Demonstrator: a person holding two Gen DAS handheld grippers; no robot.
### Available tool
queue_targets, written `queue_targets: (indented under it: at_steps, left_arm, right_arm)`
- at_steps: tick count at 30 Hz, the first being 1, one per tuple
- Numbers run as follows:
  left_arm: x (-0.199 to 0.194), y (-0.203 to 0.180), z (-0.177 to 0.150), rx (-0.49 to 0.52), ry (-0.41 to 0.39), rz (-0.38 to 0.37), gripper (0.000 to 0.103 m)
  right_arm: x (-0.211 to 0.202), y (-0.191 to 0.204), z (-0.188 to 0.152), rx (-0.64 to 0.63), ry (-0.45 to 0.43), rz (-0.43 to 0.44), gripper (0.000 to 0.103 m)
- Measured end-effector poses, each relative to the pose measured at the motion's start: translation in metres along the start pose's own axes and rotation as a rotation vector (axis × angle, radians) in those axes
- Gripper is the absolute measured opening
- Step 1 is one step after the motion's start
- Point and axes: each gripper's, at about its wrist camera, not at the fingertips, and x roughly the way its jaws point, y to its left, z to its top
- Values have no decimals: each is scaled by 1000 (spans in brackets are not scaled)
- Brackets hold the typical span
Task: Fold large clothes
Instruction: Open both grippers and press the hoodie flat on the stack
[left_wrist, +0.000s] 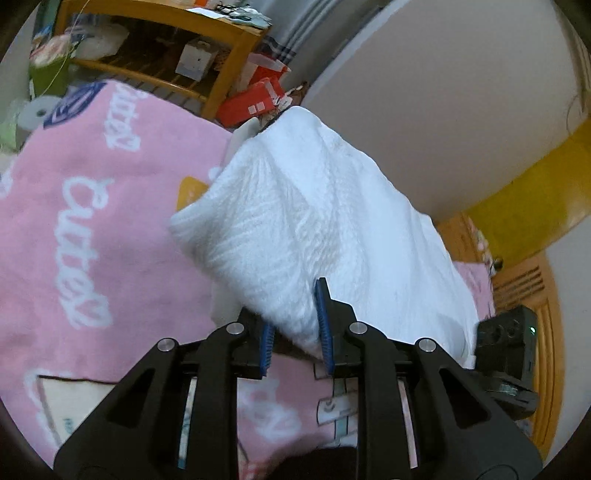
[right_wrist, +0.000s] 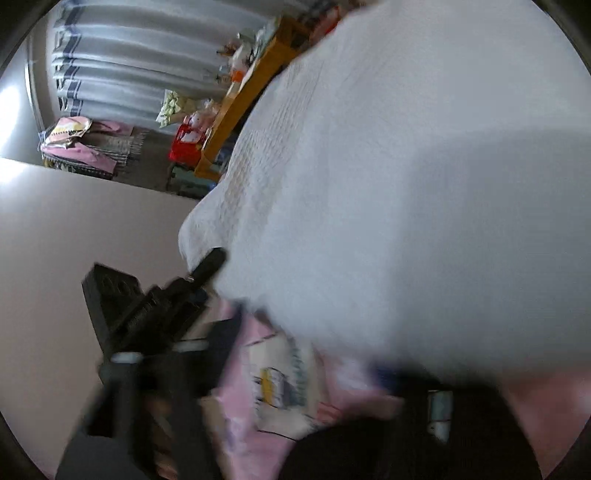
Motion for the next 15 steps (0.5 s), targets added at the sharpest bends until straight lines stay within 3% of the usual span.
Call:
queue_targets:
  at_steps: [3, 4, 6, 9, 10, 11, 12, 13, 14, 15]
  left_arm:
    - [-19, 1, 5, -81, 58, 13, 20]
    - [-32, 1, 7, -118, 47, 33, 20]
    - [-59, -6, 9, -141, -18, 125, 20]
    - [-93, -41, 13, -107, -176, 177, 20]
    - [-88, -62, 18, -42, -177, 168, 26]
    - [-76, -79, 23, 18, -144, 159, 60]
    - [-59, -98, 28, 79, -100, 140, 80]
    - [-28, -125, 31, 178, -43, 123, 80]
    - [2, -142, 34, 244, 17, 138, 80]
    - [32, -153, 35, 283, 87, 150, 80]
  right_arm:
    - [-69, -19, -16, -6, -114, -74, 80]
    - [-102, -34, -24, 25, -194, -130, 80]
    - [-167, -71, -38, 136, -340, -264, 78]
    - [-237, -107, -33, 204, -483, -393, 77]
    - [-248, -111, -22, 175, -487, -412, 77]
    - [-251, -114, -7, 140, -464, -419, 77]
    - [-246, -116, 18, 82, -393, -392, 77]
    - [-234, -118, 39, 38, -318, -347, 75]
    - [-219, -119, 57, 7, -248, -344, 66]
    - [-195, -123, 79, -30, -153, -410, 58]
